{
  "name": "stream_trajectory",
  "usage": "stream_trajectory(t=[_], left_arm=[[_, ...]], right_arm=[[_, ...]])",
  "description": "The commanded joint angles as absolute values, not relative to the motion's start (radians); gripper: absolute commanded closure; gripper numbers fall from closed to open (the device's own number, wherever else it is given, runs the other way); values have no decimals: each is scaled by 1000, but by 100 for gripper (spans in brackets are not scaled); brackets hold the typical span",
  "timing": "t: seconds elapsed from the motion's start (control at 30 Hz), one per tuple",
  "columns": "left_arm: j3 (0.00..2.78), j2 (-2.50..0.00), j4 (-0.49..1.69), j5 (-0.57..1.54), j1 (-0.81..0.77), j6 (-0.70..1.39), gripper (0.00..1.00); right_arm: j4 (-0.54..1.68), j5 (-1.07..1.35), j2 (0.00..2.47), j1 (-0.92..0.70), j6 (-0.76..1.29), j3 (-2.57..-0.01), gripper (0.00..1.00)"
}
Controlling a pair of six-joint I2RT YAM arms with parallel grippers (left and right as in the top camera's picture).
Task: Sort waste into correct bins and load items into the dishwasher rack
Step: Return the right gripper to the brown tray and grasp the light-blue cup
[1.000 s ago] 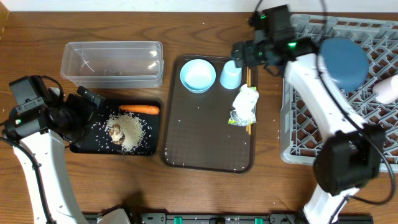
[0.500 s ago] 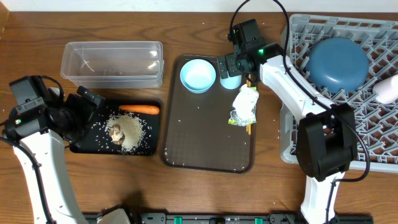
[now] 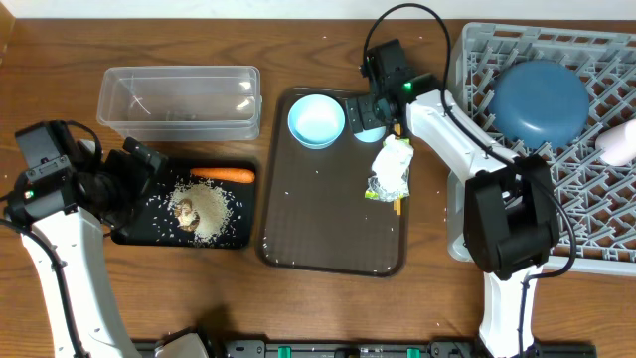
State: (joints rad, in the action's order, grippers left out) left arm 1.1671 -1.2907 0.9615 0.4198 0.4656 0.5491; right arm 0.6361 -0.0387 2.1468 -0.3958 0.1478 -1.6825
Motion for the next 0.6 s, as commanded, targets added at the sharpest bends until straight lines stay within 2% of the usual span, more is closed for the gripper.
stream_trajectory(t=[0.0,0.1,0.27,0.4,0.57], left_arm=[[1177,-1291,963,426,471,536,2],[1177,-1291,963,426,471,536,2],[1177,-1291,963,426,471,536,2],[1177,-1291,963,426,471,536,2],[1177,-1291,963,426,471,536,2]], right_arm=[[635,-56,2155,-414,157,-1687,11],[635,-56,2155,-414,161,-1687,20],[630,-42,2155,-415,164,-1687,20],[623,-36,2155,-416,169,-1687,27],[624,-36,2155,-421,168,-1687,32]])
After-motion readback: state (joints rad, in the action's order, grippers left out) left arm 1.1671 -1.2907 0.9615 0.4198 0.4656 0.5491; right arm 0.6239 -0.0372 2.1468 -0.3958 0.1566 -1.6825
